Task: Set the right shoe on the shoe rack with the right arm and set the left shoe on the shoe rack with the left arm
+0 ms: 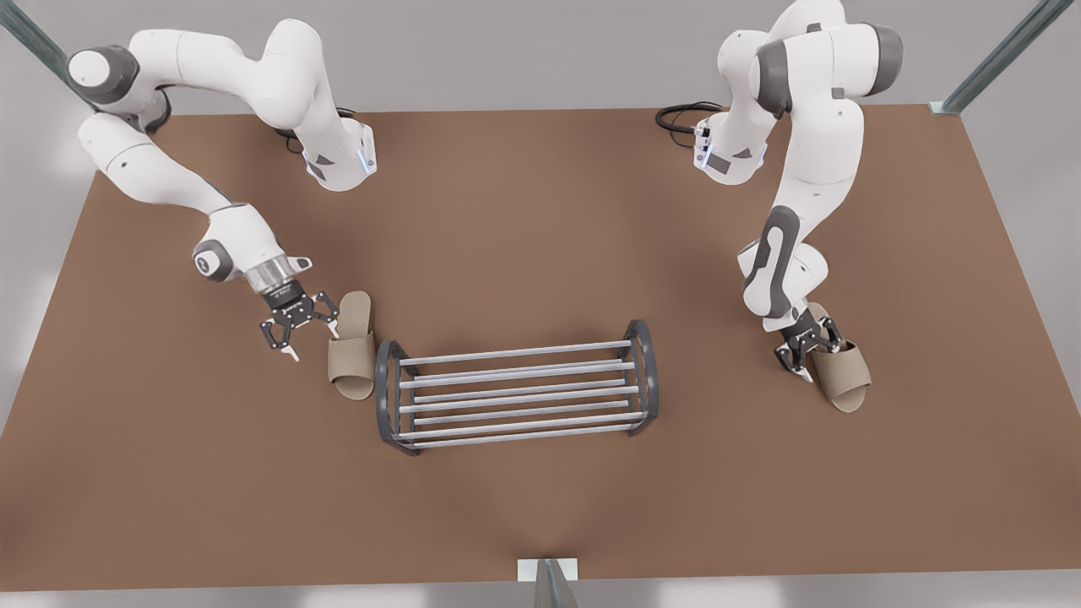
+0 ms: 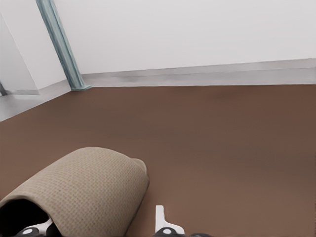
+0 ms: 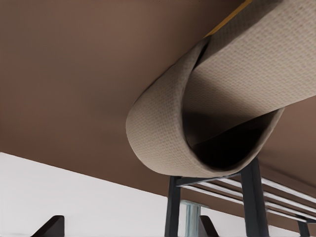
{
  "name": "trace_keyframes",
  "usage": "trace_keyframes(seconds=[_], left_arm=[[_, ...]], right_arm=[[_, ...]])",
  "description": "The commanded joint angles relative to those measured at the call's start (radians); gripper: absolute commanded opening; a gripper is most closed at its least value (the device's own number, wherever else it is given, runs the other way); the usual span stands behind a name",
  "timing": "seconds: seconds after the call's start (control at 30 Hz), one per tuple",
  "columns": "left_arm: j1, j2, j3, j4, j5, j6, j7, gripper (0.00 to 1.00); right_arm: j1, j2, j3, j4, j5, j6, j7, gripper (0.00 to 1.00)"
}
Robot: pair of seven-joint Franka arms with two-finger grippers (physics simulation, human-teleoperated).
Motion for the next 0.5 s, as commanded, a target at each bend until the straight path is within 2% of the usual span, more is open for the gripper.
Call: trace_keyframes(seconds=[0.0, 0.03, 0.13, 0.2, 0.3, 0.47], left_arm=[[0.0, -0.001, 0.0, 0.001, -0.002, 0.0, -0.425, 0.8], [-0.001, -0.002, 0.001, 0.001, -0.004, 0.0, -0.433, 0.71], [-0.001, -0.007, 0.001, 0.001, -0.011, 0.0, -0.444, 0.66], [-0.001, -0.007, 0.001, 0.002, -0.013, 0.0, -0.454, 0.64], [-0.001, -0.01, 0.001, 0.004, -0.011, 0.001, -0.477, 0.47], [-0.009, -0.039, 0.001, 0.015, -0.013, 0.038, -0.487, 0.33]], right_arm=[[0.001, 0.018, -0.002, -0.016, -0.138, -0.243, 0.26, 1.0], [-0.007, 0.041, -0.008, -0.021, -0.143, -0.257, 0.268, 1.0], [-0.021, 0.088, -0.019, -0.005, -0.146, -0.268, 0.275, 1.0], [-0.021, 0.076, -0.021, 0.044, -0.145, -0.17, 0.32, 1.0], [-0.025, 0.074, -0.021, 0.044, -0.145, -0.166, 0.337, 1.0], [0.001, 0.022, 0.005, 0.041, -0.14, -0.165, 0.407, 1.0]])
